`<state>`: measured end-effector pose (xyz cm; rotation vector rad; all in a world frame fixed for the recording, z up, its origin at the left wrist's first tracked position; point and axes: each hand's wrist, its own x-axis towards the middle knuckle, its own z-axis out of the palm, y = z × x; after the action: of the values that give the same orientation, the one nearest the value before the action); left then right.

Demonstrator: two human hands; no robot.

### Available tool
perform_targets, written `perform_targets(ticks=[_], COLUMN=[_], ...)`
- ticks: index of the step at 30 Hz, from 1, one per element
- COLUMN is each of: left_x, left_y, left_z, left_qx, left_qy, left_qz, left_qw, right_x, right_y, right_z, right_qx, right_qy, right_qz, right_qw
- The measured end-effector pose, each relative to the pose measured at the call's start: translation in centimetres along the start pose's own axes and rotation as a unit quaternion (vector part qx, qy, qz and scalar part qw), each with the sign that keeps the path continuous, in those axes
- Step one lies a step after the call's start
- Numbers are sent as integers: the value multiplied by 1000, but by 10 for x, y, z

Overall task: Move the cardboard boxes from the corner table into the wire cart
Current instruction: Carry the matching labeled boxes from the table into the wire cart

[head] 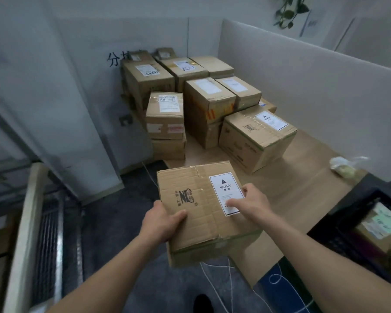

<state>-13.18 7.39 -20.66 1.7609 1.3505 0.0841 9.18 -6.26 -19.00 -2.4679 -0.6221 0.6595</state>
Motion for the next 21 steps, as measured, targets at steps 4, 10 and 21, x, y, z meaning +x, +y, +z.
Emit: perform_targets(ticks=[4,10,21], left_x=[-1,-8,-52], left_y=[-24,-62,-124], left_z=[-40,-103,-178], left_qx=[16,-44,-138], left_qy=[45,124,289], left_qz=[-29,-105,-229], left_qw=[998,986,919], right_x=[1,12,-3], right_y=[-33,-108,-231], right_z=[30,74,152], right_qx=[12,-29,-48], right_qy=[-8,-77,-245], right_qz=[-32,-136,-344], right_qw=[999,987,905])
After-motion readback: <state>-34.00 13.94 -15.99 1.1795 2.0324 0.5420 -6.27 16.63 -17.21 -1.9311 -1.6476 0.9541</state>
